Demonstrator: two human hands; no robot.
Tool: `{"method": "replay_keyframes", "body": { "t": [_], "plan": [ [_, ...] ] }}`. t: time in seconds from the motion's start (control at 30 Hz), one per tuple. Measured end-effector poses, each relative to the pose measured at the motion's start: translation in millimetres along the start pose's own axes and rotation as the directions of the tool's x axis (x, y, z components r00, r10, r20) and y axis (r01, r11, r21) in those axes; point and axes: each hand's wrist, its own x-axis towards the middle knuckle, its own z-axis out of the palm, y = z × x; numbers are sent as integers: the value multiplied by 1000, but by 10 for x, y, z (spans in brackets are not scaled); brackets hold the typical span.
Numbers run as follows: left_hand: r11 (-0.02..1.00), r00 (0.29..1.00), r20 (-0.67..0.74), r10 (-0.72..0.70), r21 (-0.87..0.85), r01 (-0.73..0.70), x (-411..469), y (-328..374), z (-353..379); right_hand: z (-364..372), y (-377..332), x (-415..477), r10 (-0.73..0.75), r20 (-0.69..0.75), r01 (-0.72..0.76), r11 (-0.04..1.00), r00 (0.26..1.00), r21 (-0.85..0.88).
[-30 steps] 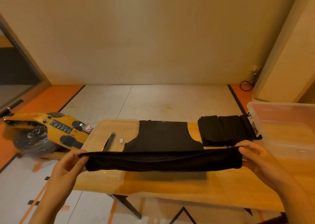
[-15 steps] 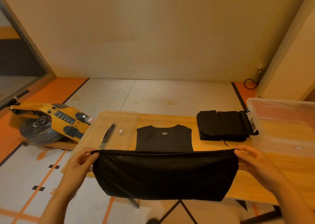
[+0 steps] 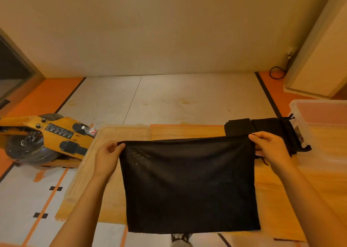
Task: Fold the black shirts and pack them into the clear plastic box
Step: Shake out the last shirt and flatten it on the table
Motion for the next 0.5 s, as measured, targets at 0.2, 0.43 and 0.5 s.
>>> {"method": "replay_keyframes", "body": {
  "t": [0.2, 0.43, 0.5],
  "plan": [
    [933, 973, 98, -208, 318, 168, 965, -550, 537, 695, 313, 826, 58, -146, -110, 918, 988, -382],
    [861, 972, 228, 58, 482, -164, 58, -826, 873, 1069, 733, 51, -294, 43, 218, 593, 955, -775],
    [828, 947, 311, 76, 510, -234, -422, -957, 908, 1107, 980, -366, -273, 213, 326, 488, 938, -810]
  ]
}}
